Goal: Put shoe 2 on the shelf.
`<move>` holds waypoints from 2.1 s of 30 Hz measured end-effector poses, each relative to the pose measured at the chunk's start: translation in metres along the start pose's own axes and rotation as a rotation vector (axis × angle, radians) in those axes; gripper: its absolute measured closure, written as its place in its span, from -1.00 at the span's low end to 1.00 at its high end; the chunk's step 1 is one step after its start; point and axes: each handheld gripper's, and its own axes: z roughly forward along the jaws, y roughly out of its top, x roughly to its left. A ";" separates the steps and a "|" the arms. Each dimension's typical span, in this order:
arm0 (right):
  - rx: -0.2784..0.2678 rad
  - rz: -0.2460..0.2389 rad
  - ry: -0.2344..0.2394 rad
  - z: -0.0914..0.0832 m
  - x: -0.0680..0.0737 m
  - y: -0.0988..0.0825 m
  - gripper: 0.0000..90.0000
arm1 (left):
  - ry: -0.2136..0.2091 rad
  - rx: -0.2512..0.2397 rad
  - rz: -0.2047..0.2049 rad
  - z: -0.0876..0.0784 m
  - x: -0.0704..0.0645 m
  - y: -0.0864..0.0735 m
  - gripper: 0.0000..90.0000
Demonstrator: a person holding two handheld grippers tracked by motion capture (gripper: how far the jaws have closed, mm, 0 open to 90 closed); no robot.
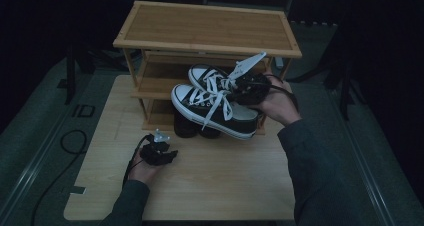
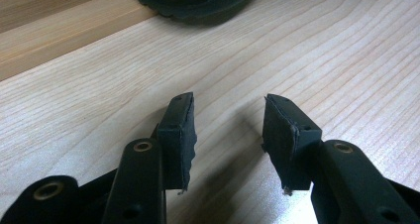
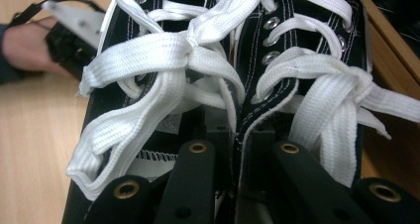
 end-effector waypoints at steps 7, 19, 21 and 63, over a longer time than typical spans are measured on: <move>0.020 0.046 -0.055 0.009 -0.002 0.005 0.89 | -0.003 -0.001 -0.001 0.000 0.000 0.000 0.25; 0.030 0.159 -0.161 0.018 -0.006 0.007 0.89 | -0.004 -0.006 -0.004 0.000 0.000 -0.001 0.24; 0.033 0.175 -0.179 0.019 -0.007 0.007 0.89 | -0.004 -0.006 -0.005 0.000 0.000 -0.001 0.25; 0.025 0.400 -0.441 0.035 -0.006 0.014 0.55 | -0.005 -0.014 -0.011 0.000 0.000 -0.002 0.24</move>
